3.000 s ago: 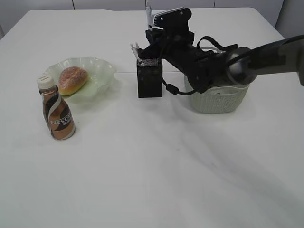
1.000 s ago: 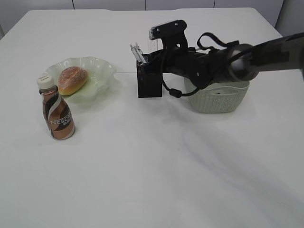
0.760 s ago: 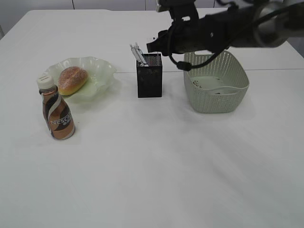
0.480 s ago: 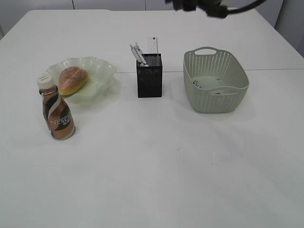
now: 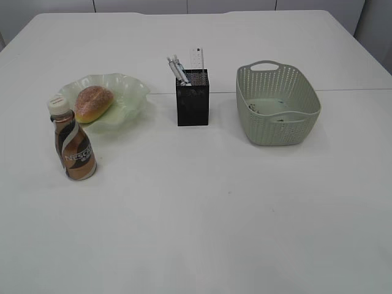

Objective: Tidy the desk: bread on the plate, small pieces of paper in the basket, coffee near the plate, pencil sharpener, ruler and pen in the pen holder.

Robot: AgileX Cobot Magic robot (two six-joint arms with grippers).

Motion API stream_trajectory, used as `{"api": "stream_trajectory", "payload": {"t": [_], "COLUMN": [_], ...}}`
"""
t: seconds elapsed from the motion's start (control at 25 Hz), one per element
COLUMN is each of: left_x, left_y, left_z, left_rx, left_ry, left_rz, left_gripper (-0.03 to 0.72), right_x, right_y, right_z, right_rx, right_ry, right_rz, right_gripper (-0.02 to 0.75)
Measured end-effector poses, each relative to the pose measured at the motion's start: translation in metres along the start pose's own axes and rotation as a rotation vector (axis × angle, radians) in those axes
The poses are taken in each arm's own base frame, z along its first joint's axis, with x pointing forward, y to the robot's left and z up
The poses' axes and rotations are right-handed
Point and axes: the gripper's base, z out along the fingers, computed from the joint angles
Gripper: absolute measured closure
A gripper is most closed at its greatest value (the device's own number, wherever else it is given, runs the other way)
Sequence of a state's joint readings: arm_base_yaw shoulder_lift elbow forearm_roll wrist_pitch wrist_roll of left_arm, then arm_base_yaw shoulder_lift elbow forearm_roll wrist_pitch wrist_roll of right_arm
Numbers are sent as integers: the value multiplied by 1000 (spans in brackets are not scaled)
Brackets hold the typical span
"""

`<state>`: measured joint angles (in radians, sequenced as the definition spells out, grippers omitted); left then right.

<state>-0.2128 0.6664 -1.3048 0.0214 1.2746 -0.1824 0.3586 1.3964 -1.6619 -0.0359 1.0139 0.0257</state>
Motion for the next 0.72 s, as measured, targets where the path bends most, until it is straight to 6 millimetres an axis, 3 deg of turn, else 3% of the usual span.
{"api": "stream_trajectory", "payload": {"t": [0.36, 0.52, 0.72], "left_x": [8, 25, 57], "left_y": [0, 3, 11], "left_z": [-18, -48, -93], "left_rx": [29, 41, 43], "left_ry": [-55, -154, -313], "left_rz": [59, 88, 105], "left_gripper": [151, 151, 151], "right_x": [26, 63, 134], "right_y": [-5, -7, -8], "right_z": [-89, -133, -175], "right_rx": [21, 23, 24], "right_ry": [-35, -122, -211], "right_rz": [-1, 0, -5], "right_gripper": [347, 346, 346]}}
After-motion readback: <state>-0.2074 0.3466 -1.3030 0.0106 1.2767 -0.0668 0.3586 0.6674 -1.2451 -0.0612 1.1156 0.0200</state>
